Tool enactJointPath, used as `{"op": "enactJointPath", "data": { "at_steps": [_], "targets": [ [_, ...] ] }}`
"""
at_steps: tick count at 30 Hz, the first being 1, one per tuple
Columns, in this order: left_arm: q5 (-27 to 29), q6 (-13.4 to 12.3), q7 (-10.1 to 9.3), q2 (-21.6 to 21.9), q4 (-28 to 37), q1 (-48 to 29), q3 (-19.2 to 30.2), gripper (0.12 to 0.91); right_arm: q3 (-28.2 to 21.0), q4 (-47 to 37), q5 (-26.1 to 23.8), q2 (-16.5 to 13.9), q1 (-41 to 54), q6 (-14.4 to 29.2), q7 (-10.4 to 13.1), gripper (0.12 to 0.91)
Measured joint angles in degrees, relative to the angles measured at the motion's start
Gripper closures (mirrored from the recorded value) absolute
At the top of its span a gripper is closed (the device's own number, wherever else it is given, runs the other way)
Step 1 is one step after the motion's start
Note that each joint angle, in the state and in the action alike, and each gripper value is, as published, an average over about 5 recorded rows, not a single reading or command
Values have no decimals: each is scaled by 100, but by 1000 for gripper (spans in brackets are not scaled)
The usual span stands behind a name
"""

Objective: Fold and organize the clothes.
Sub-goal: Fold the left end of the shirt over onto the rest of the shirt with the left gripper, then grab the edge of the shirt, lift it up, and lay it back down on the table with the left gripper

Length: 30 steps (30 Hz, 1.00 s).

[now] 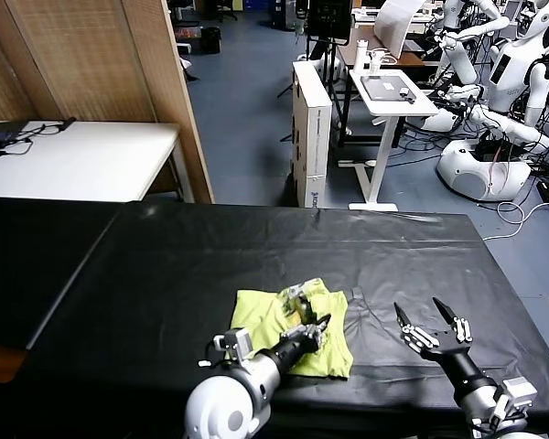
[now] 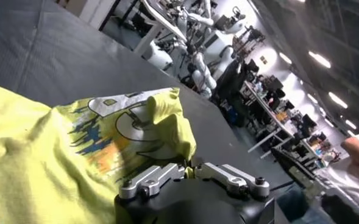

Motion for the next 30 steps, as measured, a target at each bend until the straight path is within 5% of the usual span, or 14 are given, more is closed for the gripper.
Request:
{"op": "enactJointPath", "data": {
  "at_steps": [4, 15, 23, 30],
  "targets": [
    [146, -60, 109, -2, 47, 47, 22, 781, -44, 9, -27, -74, -10, 0, -12, 118],
    [313, -49, 64, -93, -280, 110, 104, 165, -320, -32, -222, -468, 13, -88, -106, 118],
    [466, -358, 265, 412, -738, 119, -445, 124, -939, -200, -705, -787, 370, -325, -74, 118],
    [996, -784, 482, 985, -863, 397, -1071, 123, -1848, -861, -1208, -646, 1301, -287, 18, 118]
  ]
}}
